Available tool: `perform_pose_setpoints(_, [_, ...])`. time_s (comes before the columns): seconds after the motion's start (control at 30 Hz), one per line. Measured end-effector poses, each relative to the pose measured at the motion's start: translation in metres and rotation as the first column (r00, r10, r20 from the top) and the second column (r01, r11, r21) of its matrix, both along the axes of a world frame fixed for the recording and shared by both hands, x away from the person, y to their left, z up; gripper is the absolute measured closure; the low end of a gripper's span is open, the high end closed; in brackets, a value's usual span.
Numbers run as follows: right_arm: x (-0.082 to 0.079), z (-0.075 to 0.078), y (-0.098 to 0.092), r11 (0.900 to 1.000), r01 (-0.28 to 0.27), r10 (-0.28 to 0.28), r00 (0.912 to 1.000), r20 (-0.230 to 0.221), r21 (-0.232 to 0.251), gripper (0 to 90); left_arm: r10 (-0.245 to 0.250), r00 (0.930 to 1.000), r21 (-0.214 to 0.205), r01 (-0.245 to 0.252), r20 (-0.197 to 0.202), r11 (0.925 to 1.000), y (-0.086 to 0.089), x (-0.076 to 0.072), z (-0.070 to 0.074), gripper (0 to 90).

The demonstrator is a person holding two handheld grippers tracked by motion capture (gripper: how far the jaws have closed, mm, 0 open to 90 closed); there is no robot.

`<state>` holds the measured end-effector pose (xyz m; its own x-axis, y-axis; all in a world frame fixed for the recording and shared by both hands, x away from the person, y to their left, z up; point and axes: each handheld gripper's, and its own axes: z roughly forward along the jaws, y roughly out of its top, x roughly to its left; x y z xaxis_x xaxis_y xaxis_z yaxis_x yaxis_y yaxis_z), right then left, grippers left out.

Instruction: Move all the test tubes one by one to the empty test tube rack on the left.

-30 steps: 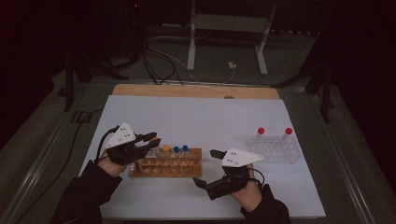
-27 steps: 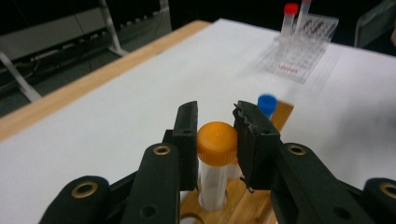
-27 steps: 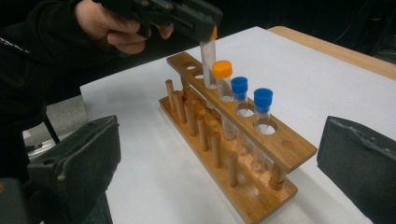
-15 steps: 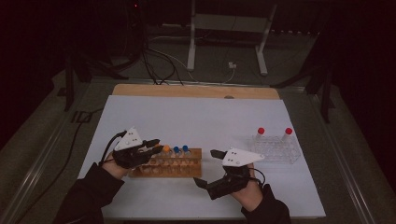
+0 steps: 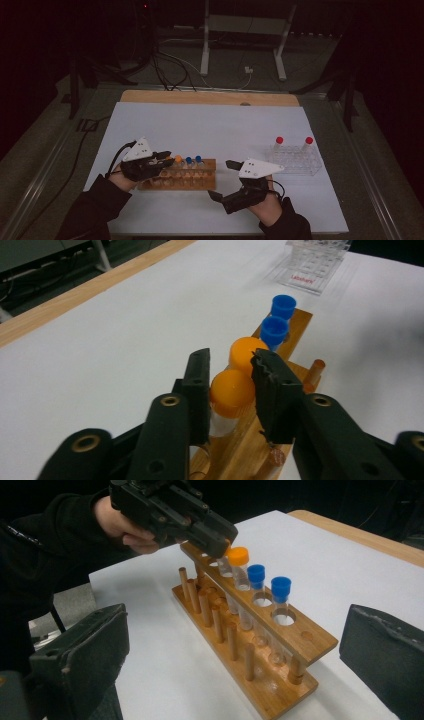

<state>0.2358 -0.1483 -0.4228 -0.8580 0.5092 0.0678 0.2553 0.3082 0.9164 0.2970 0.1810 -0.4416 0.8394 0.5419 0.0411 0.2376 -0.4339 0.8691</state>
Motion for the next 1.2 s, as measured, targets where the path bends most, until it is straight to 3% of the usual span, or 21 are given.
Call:
perform_pose_setpoints(0.17, [0.001,0.002,-0.003,1.0000,0.006,-0.006,1.0000,0.003,0.005,0.0,-0.035,0.9993,-0.026,0.035,0.010,0.9990,0.002,-0.006,0.006,51.8])
perform_pose_setpoints(0.37, [0.004,0.007,-0.011,0.9995,0.031,-0.031,0.9992,0.024,0.011,0.0,-0.026,0.9996,-0.064,0.026,0.011,0.9976,0.004,-0.013,0.013,27.7])
perform_pose_setpoints(0.53, [0.009,0.015,-0.028,0.9954,0.092,-0.094,0.9942,0.053,0.025,0.0,-0.062,0.9981,-0.118,0.061,-0.002,0.9912,0.009,-0.017,0.018,11.4])
perform_pose_setpoints(0.67, [0.017,0.020,-0.047,0.9846,0.172,-0.174,0.9815,0.080,0.031,0.0,-0.070,0.9975,-0.140,0.070,0.008,0.9876,0.012,-0.020,0.020,3.2])
perform_pose_setpoints(0.77, [0.023,0.023,-0.065,0.9682,0.247,-0.250,0.9636,0.096,0.039,0.0,-0.077,0.9969,-0.147,0.079,0.018,0.9861,0.013,-0.024,0.020,1.2])
perform_pose_setpoints(0.83, [0.028,0.023,-0.077,0.9520,0.304,-0.306,0.9459,0.107,0.037,0.0,-0.079,0.9967,-0.146,0.081,0.019,0.9859,0.015,-0.025,0.020,1.1])
perform_pose_setpoints(0.9, [0.033,0.021,-0.088,0.9325,0.359,-0.361,0.9269,0.102,0.037,0.0,-0.076,0.9969,-0.147,0.078,0.020,0.9861,0.016,-0.026,0.020,1.0])
perform_pose_setpoints(1.0, [0.042,0.016,-0.105,0.8937,0.447,-0.449,0.8893,0.089,0.033,0.0,-0.070,0.9973,-0.146,0.072,0.019,0.9866,0.018,-0.026,0.019,1.0])
perform_pose_setpoints(1.2, [0.055,0.003,-0.126,0.8402,0.542,-0.541,0.8385,0.062,0.001,1.8,-0.066,0.9977,-0.152,0.068,0.017,0.9861,0.021,-0.027,0.018,1.0])
